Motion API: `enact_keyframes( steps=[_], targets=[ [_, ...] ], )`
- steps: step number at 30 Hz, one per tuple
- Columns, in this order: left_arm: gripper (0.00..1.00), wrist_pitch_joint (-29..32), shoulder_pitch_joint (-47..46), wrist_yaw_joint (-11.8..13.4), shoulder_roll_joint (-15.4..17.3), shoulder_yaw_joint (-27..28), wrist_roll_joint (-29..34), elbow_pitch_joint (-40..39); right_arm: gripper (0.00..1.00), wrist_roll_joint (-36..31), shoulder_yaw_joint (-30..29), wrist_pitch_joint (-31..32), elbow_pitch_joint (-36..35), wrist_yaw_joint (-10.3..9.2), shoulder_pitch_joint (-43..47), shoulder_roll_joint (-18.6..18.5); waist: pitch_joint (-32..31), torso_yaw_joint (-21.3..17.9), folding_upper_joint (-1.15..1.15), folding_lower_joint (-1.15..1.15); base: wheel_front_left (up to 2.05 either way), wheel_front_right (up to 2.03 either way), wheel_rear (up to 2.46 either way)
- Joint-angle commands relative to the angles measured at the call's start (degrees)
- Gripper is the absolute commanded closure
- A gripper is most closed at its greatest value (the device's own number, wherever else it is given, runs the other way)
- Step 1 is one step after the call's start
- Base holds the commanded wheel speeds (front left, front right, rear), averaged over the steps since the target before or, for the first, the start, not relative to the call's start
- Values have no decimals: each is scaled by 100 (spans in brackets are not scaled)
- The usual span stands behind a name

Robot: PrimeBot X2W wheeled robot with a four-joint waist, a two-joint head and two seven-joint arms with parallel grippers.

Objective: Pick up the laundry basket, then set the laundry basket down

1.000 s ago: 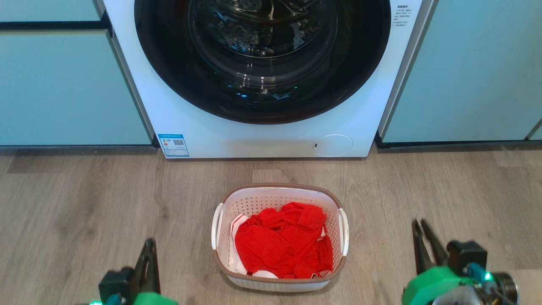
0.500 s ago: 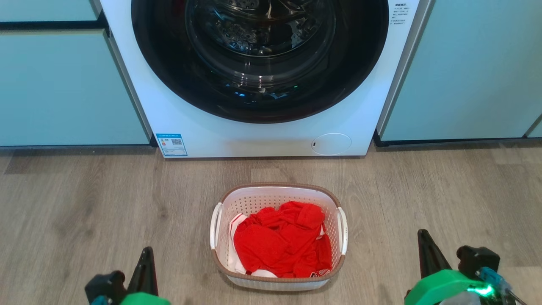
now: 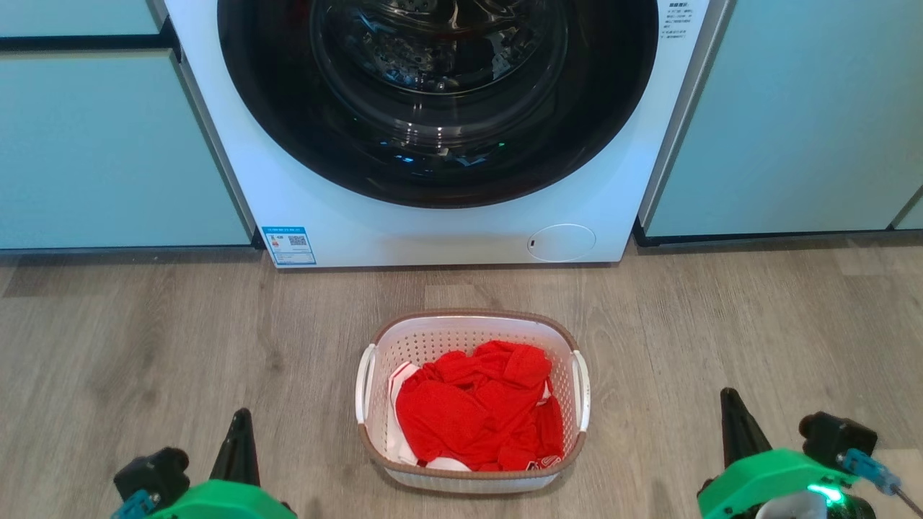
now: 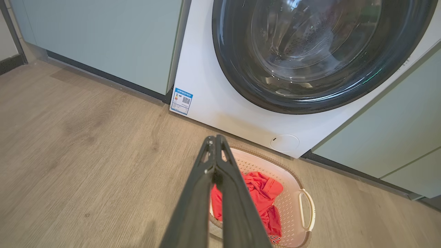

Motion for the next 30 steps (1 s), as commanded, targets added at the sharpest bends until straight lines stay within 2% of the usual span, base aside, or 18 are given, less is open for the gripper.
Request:
enact_keyframes(
  steps=[1,30],
  targets=[
    [100,52,-278,-51,41,102,-169,-143,100,179,-28,38,-184,3,-316,-97,2,-3,0,0,0,0,0],
    [100,522,-648,-295,58,393,-2148,-54,100,2169,-221,475,-198,7,-535,-146,56,-77,0,0,0,0,0]
  ],
)
